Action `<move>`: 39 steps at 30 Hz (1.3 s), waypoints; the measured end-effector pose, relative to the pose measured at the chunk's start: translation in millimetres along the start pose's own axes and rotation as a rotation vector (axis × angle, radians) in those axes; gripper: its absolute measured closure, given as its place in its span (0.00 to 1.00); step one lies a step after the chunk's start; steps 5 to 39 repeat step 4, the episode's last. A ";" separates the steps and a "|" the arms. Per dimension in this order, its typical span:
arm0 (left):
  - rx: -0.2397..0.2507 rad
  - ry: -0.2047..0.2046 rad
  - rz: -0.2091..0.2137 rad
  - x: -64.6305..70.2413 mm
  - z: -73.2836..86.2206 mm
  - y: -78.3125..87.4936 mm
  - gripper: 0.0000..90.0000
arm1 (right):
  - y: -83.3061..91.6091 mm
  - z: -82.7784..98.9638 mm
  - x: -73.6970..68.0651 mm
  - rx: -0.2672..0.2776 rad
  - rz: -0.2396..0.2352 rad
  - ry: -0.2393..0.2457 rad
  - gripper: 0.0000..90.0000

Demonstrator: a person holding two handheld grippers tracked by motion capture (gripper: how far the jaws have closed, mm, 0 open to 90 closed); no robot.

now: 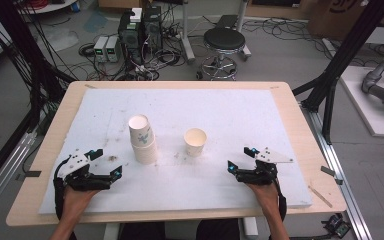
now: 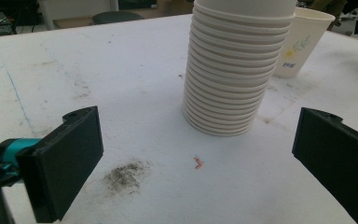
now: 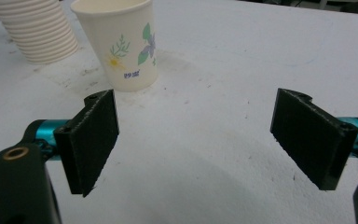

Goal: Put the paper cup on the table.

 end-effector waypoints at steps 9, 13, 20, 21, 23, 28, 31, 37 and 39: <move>0.002 -0.006 -0.001 0.3 -0.1 0.4 0.02 | 0.7 -0.3 0.6 0.012 0.006 -0.001 0.17; 0.002 -0.006 -0.001 0.3 -0.1 0.4 0.02 | 0.7 -0.3 0.6 0.012 0.006 -0.001 0.17; 0.002 -0.006 -0.001 0.3 -0.1 0.4 0.02 | 0.7 -0.3 0.6 0.012 0.006 -0.001 0.17; 0.002 -0.006 -0.001 0.3 -0.1 0.4 0.02 | 0.7 -0.3 0.6 0.012 0.006 -0.001 0.17; 0.002 -0.006 -0.001 0.3 -0.1 0.4 0.02 | 0.7 -0.3 0.6 0.012 0.006 -0.001 0.17; 0.002 -0.006 -0.001 0.3 -0.1 0.4 0.02 | 0.7 -0.3 0.6 0.012 0.006 -0.001 0.17; 0.002 -0.006 -0.001 0.3 -0.1 0.4 0.02 | 0.7 -0.3 0.6 0.012 0.006 -0.001 0.17; 0.002 -0.006 -0.001 0.3 -0.1 0.4 0.02 | 0.7 -0.3 0.6 0.012 0.006 -0.001 0.17; 0.002 -0.006 -0.001 0.3 -0.1 0.4 0.02 | 0.7 -0.3 0.6 0.012 0.006 -0.001 0.17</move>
Point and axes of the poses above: each handheld gripper's, and its own axes: y roughly backward along the jaws, z roughly out of its underside, x roughly to its right, the point moved 6 cm from there along -y, roughly forward along the jaws, and after that the axes turned 7 degrees about -y, right-handed, at the moved point
